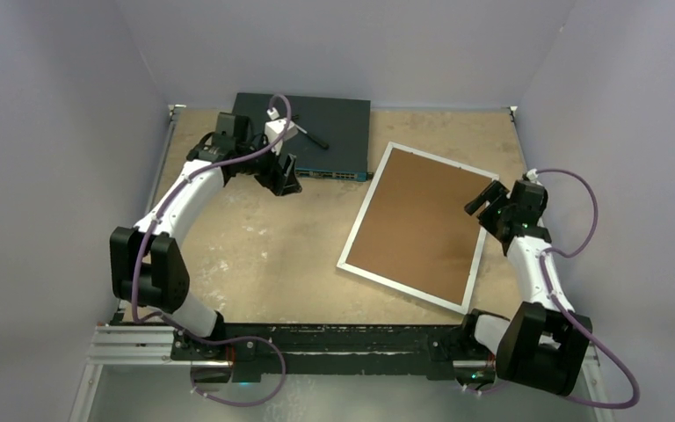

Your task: Put the photo into the frame

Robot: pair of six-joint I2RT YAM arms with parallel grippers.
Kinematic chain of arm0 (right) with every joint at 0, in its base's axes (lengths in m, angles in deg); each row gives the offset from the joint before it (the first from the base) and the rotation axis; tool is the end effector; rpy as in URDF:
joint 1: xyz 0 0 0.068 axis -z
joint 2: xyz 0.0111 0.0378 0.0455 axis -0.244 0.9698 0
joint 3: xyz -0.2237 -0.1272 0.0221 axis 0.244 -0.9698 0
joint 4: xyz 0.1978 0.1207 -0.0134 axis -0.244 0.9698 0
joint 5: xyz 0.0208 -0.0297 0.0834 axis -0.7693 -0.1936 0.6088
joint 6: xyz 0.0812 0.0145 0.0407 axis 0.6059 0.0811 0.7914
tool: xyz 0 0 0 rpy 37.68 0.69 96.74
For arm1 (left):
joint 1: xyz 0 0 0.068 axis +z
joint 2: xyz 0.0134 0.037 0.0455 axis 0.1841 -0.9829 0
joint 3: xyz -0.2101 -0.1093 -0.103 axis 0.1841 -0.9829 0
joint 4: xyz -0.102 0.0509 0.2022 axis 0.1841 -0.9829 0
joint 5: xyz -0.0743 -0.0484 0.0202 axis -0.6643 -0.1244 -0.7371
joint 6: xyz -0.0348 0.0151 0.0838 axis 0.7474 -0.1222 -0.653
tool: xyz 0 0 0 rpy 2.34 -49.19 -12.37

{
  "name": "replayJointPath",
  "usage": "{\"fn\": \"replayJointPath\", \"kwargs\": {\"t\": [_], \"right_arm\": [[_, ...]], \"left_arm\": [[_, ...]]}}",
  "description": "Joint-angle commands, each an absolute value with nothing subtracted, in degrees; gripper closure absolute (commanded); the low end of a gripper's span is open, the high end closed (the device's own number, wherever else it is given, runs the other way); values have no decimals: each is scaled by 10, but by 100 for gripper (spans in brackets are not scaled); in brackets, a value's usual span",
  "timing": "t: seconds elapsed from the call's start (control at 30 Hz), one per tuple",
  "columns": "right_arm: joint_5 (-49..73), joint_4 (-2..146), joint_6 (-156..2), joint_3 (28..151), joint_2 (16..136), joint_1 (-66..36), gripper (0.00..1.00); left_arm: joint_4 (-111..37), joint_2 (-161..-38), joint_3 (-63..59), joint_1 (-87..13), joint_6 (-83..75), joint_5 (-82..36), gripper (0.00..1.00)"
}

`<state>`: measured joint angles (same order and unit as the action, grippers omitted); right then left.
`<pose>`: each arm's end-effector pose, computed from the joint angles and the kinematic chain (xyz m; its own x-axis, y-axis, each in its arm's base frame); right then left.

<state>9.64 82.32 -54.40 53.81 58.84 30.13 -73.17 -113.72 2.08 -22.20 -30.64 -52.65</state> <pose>0.2503 -0.0633 0.2151 -0.3828 0.6169 -0.6877 0.4404 0.7762 0.4512 0.3158 -0.1163 0.2699 -0.5452 0.3253 -0.7726 0.7355 0.6279 -0.2546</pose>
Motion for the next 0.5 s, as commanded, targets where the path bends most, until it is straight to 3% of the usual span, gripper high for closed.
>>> {"fn": "replayJointPath", "kwargs": {"t": [0.0, 0.3, 0.47], "right_arm": [[91, 816, -520, 494, 560, 295, 23], [85, 809, -487, 475, 585, 269, 38], [47, 819, -455, 470, 593, 196, 50]], "left_arm": [[-699, -1162, -3, -245, -291, -561, 23], [-651, -1218, -27, -327, -286, -556, 23], [-623, -1255, -26, -380, -276, -554, 24]]}}
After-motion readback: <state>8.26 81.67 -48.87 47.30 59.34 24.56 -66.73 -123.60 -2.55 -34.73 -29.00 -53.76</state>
